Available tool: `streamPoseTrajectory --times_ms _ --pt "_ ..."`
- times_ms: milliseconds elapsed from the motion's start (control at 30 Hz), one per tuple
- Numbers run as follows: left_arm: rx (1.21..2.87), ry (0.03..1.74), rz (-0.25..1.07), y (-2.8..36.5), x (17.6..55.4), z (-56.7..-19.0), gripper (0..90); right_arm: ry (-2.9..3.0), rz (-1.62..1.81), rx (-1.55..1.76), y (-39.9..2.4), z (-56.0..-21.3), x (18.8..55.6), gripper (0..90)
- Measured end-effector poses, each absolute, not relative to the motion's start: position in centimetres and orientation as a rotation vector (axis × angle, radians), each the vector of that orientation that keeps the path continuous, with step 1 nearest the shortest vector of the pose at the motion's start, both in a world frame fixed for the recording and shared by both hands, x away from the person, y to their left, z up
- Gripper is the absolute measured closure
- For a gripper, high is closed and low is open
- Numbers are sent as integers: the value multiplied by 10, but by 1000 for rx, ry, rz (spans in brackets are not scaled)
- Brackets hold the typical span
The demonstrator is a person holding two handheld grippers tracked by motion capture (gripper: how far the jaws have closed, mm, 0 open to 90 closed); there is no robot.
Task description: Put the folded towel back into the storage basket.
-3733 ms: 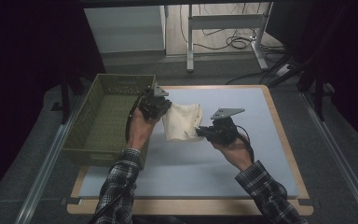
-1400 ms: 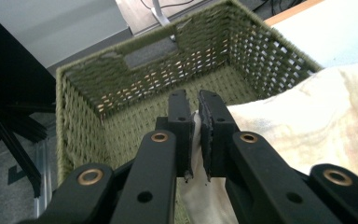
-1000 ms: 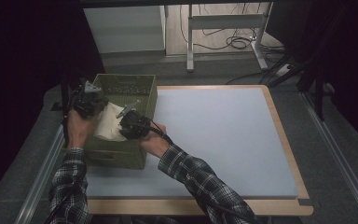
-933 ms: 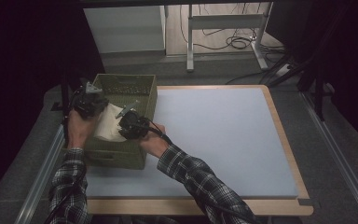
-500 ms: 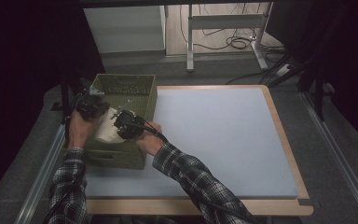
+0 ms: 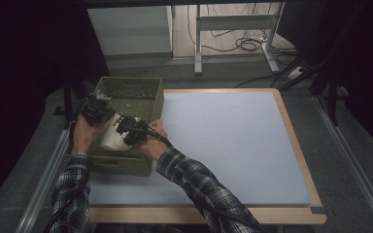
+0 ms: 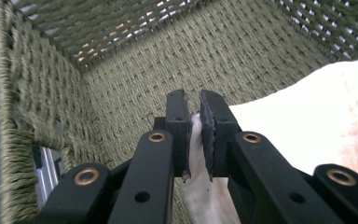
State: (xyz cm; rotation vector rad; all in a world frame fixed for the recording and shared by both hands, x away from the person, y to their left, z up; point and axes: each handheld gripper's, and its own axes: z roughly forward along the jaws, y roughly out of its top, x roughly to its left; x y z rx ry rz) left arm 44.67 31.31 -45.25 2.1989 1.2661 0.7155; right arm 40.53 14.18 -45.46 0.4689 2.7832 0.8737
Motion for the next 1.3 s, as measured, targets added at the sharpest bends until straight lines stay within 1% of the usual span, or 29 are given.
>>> streamPoseTrajectory --times_ms 200,233,267,367,500,700,800,867,933,1133,1300 --pt "2249 1287 724 310 451 -457 808 2802 834 478 145 -461 407 756" --pt "2246 1296 720 310 451 -458 780 2806 835 489 145 -462 408 725" --pt "2247 1304 724 310 452 -458 728 2805 839 495 145 -463 408 686" --pt "2226 1312 735 311 451 -457 653 2803 862 506 144 -462 409 656" --pt "2186 1324 724 312 449 -454 597 2778 910 509 141 -454 409 596" --pt "2137 1339 701 312 447 -450 479 2709 974 542 126 -439 413 490" --pt "2110 1345 672 311 446 -449 401 2685 1008 574 116 -434 416 426" --pt "2100 1343 666 309 446 -448 358 2669 1027 595 111 -432 417 372" --pt "2089 1340 645 307 445 -447 323 2658 1045 604 106 -431 417 354" --pt "2043 1338 601 302 443 -444 211 2651 1097 608 93 -428 416 240" --pt "2010 1334 554 298 442 -443 142 2633 1147 615 79 -427 413 171"
